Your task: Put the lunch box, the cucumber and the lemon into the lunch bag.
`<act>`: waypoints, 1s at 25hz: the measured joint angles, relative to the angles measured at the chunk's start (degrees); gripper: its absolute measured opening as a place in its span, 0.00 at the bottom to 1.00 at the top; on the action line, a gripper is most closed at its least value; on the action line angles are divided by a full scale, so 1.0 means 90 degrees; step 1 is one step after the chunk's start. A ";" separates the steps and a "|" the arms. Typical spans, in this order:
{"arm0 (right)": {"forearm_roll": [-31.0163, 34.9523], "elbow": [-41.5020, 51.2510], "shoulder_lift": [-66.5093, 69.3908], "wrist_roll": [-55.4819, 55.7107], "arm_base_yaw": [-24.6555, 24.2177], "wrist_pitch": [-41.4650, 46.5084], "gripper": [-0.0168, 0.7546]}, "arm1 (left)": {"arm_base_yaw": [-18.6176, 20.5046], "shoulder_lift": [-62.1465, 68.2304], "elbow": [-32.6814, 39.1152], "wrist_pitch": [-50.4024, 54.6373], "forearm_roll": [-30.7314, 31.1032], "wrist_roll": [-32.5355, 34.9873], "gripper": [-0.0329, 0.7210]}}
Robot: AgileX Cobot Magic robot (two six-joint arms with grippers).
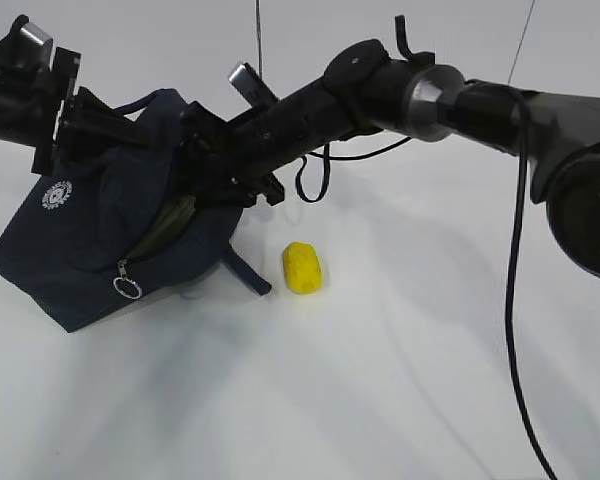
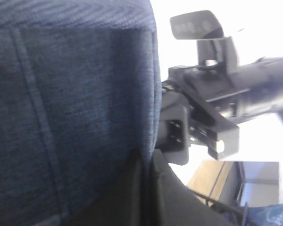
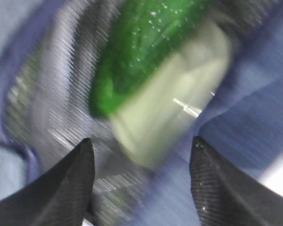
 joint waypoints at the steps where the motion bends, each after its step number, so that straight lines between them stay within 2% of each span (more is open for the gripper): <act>1: 0.0000 0.0000 0.0000 -0.0063 -0.0016 0.0081 0.64 | 0.0000 0.0000 0.0000 0.0000 0.0000 0.0000 0.03; 6: -0.0378 0.0000 -0.0026 -0.0167 -0.0068 0.0440 0.64 | 0.0010 0.0000 0.0000 0.0000 0.0109 0.0000 0.03; 21: -0.4462 -0.0022 -0.0957 0.1938 0.0033 0.1750 0.64 | 0.0010 0.0000 0.0000 0.0000 0.0374 0.0000 0.03; 25: -0.5118 -0.0022 -0.0957 0.2277 0.0100 0.1764 0.64 | 0.0010 0.0000 0.0000 0.0012 0.0377 0.0000 0.03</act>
